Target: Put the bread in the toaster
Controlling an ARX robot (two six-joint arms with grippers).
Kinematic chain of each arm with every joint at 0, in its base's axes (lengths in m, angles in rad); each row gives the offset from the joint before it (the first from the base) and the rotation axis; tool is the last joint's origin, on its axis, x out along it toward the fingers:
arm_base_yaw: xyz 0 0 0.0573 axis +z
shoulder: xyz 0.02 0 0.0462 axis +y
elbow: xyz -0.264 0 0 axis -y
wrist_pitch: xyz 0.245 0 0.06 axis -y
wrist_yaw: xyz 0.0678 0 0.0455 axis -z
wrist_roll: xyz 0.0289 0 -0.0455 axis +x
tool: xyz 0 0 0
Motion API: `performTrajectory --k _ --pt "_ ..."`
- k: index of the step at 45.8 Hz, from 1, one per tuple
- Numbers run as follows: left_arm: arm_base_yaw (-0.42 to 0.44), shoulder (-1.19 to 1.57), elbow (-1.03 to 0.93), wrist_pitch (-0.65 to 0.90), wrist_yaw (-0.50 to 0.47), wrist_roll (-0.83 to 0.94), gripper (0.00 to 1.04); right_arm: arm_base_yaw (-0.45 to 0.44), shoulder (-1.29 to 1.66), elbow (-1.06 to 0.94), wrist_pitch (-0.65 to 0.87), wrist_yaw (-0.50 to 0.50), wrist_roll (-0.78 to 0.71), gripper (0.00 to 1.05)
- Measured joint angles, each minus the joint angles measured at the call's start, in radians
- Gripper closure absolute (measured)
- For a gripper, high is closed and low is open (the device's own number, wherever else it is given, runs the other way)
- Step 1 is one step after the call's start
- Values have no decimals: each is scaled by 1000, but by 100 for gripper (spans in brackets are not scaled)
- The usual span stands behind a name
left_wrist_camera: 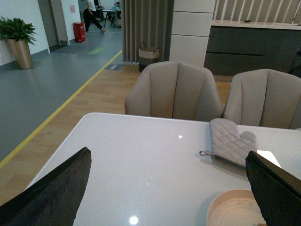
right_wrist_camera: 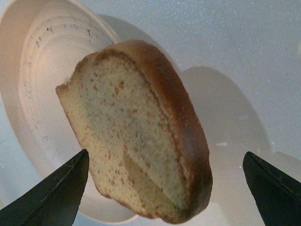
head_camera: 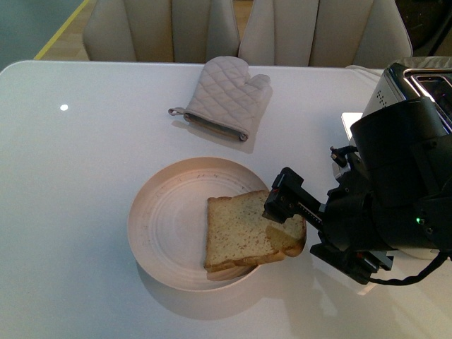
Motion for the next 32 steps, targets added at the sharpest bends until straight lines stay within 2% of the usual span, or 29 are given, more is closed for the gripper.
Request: performTrajectory --k 5,11,20,21,25,28,32 --pt "0 0 0 0 0 0 7 -11 24 17 11 -2 -4 9" --pt "0 0 0 0 0 0 7 -23 32 19 43 -20 -6 34" --pt "0 0 0 0 0 0 7 -27 31 15 71 -41 11 62" --pt "0 0 0 0 0 0 7 -28 26 11 76 -46 17 69" --pt "0 0 0 0 0 0 7 -31 14 5 84 -52 31 80" --pt "0 0 0 0 0 0 7 -35 -16 -6 96 -60 46 93" --pt "0 0 0 0 0 0 7 -38 -47 -14 105 -68 56 100"
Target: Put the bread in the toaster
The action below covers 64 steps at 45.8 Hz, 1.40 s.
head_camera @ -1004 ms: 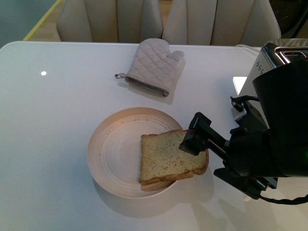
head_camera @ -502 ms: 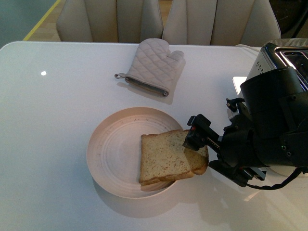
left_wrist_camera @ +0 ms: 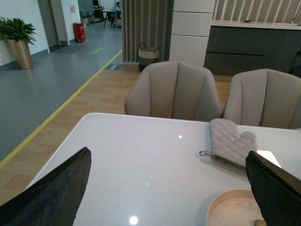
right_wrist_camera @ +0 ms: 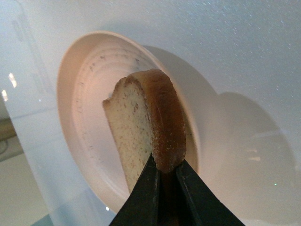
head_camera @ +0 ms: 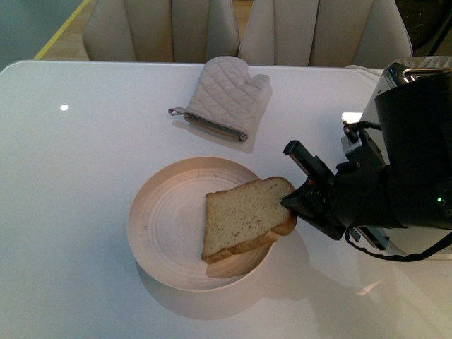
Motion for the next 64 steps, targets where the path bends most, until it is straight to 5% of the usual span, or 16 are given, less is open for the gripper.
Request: performTrajectory --k 15,42,64 --pt "0 0 0 0 0 0 7 -48 -301 2 -81 -30 -14 102" --pt "0 0 0 0 0 0 7 -330 -735 394 -752 125 -801 102" --pt "0 0 0 0 0 0 7 -392 -728 377 -865 243 -996 102"
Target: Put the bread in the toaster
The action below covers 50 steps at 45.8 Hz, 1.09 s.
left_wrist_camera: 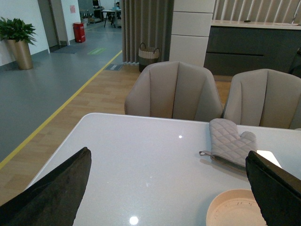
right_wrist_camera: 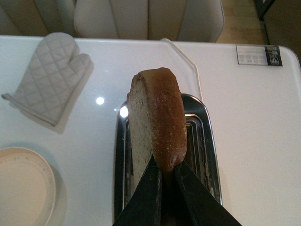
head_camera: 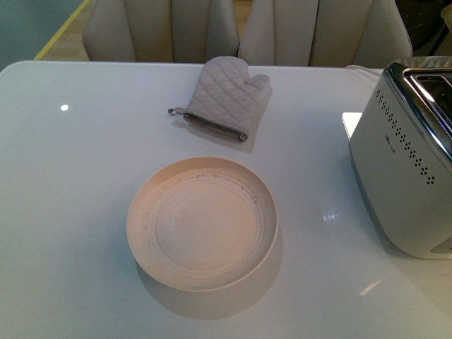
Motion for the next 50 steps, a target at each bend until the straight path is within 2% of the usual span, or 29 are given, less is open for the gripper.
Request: performTrajectory --k 37,50 --pt "0 0 0 0 0 0 7 -14 84 -58 24 53 3 102" --pt "0 0 0 0 0 0 7 8 88 -87 26 90 -1 102"
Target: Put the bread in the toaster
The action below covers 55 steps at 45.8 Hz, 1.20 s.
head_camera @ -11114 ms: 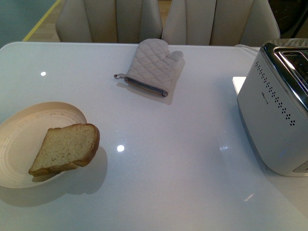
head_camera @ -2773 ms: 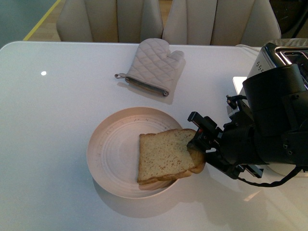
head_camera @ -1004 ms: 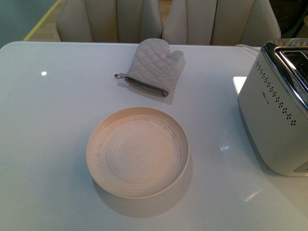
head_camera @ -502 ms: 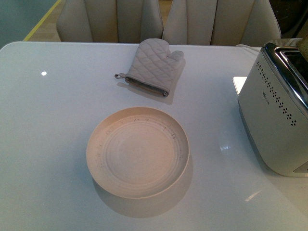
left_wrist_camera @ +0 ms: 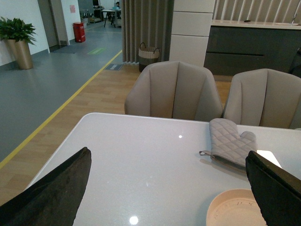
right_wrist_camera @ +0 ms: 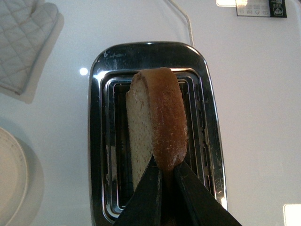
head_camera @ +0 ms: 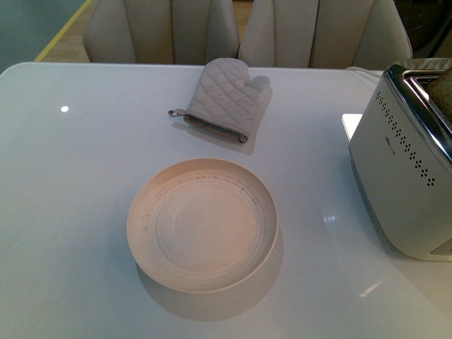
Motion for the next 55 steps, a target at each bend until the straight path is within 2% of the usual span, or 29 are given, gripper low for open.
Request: performTrajectory --k 12,13,22,26,33,35,38,40,43,45,49,55 --pt "0 0 0 0 0 0 7 22 4 -52 27 15 -2 102" --pt "0 0 0 0 0 0 7 22 4 -57 32 14 -2 100" --pt "0 0 0 0 0 0 7 13 -12 -99 80 -9 13 58" --pt "0 0 0 0 0 0 7 4 -38 -113 97 -23 20 46" --pt "0 0 0 0 0 0 7 -37 -227 -180 193 -70 39 13" --pt "0 0 0 0 0 0 7 -55 -312 -208 208 -89 47 7" --pt "0 0 0 0 0 0 7 -86 -444 -245 235 -122 62 11" --pt "0 0 0 0 0 0 7 -95 -518 -329 440 -171 63 20" --pt "0 0 0 0 0 0 7 -89 -569 -420 601 -178 64 31" --pt "0 0 0 0 0 0 7 -76 -598 -501 685 -176 65 41" --pt "0 0 0 0 0 0 7 -58 -633 -628 729 -154 66 61" --pt "0 0 0 0 0 0 7 -39 -696 -714 758 -137 66 82"
